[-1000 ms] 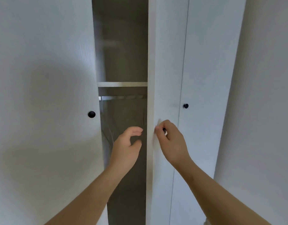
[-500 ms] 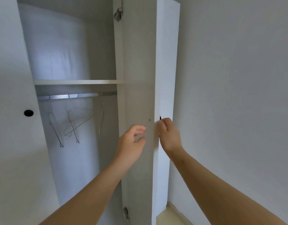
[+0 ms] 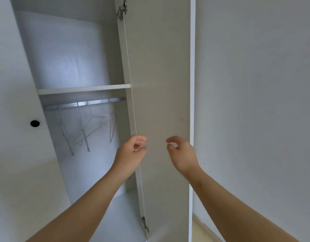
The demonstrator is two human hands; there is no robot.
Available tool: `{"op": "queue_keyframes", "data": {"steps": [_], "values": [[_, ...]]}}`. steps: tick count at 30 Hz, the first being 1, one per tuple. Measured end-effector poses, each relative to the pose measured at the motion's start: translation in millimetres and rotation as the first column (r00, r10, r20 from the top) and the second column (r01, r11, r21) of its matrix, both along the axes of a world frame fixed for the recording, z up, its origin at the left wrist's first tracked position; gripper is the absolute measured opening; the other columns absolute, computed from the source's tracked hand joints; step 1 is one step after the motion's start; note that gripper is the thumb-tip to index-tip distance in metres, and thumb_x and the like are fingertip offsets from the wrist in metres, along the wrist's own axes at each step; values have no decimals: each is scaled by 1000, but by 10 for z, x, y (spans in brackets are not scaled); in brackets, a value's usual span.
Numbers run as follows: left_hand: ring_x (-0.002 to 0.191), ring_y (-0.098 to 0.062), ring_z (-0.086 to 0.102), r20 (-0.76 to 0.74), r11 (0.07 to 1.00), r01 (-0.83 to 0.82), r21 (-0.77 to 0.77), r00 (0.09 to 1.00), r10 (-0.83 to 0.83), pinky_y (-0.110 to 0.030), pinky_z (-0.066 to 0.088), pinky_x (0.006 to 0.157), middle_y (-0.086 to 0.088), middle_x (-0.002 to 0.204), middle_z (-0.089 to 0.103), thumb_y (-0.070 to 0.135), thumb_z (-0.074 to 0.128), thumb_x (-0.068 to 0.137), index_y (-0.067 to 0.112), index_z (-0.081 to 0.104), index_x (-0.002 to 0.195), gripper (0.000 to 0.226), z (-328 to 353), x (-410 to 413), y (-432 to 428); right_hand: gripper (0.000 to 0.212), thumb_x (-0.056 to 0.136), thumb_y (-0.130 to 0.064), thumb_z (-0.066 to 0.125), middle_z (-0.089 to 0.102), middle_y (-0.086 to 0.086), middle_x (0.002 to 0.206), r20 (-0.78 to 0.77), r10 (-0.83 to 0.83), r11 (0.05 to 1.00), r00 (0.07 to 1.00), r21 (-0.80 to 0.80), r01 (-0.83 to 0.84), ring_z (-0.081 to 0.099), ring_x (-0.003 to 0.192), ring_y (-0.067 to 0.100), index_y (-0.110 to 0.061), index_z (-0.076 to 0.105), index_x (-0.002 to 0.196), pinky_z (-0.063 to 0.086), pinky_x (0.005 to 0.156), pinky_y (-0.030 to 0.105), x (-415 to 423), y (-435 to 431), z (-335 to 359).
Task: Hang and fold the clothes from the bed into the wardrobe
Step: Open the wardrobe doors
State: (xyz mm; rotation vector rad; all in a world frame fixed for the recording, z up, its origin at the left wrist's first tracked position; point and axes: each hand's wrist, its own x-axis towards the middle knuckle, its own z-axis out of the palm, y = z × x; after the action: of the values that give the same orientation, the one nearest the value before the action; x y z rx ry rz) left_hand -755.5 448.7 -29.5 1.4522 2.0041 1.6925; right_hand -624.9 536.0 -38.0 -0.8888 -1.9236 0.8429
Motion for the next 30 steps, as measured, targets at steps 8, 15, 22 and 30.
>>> {"op": "queue_keyframes", "data": {"steps": [8, 15, 22, 30], "values": [[86, 8, 54, -38, 983, -180, 28, 983, 181, 0, 39, 59, 20, 99, 55, 10, 56, 88, 33, 58, 95, 24, -66, -566, -418, 23, 91, -12, 47, 62, 0, 99, 30, 182, 983, 983, 11, -182, 51, 84, 12, -12, 62, 108, 33, 60, 7, -710, -222, 5], [76, 6, 53, -99, 905, -422, 43, 900, 424, -1, 37, 59, 15, 95, 54, 10, 58, 86, 32, 57, 89, 23, -22, -1408, -960, 17, 90, -12, 48, 55, -10, 77, -31, 388, 919, 921, -63, -389, 49, 59, 4, -26, 57, 95, 36, 43, 5, -1773, -599, 19], [83, -6, 53, -278, 805, -591, 59, 764, 581, -9, 34, 60, 12, 105, 45, 8, 57, 85, 24, 61, 98, 21, 8, -2475, -1241, 16, 91, -17, 47, 54, -15, 83, -4, 491, 869, 871, -66, -490, 50, 57, 4, -27, 57, 99, 36, 45, 9, -2816, -825, 3], [87, -20, 54, -510, 753, -657, 34, 637, 579, -29, 44, 74, -5, 122, 45, 12, 55, 86, 15, 53, 124, 38, 174, -3444, -986, 18, 91, -17, 46, 52, -16, 79, 20, 500, 864, 866, -79, -497, 48, 59, 3, -26, 56, 103, 35, 45, 7, -3745, -774, 119]]}}
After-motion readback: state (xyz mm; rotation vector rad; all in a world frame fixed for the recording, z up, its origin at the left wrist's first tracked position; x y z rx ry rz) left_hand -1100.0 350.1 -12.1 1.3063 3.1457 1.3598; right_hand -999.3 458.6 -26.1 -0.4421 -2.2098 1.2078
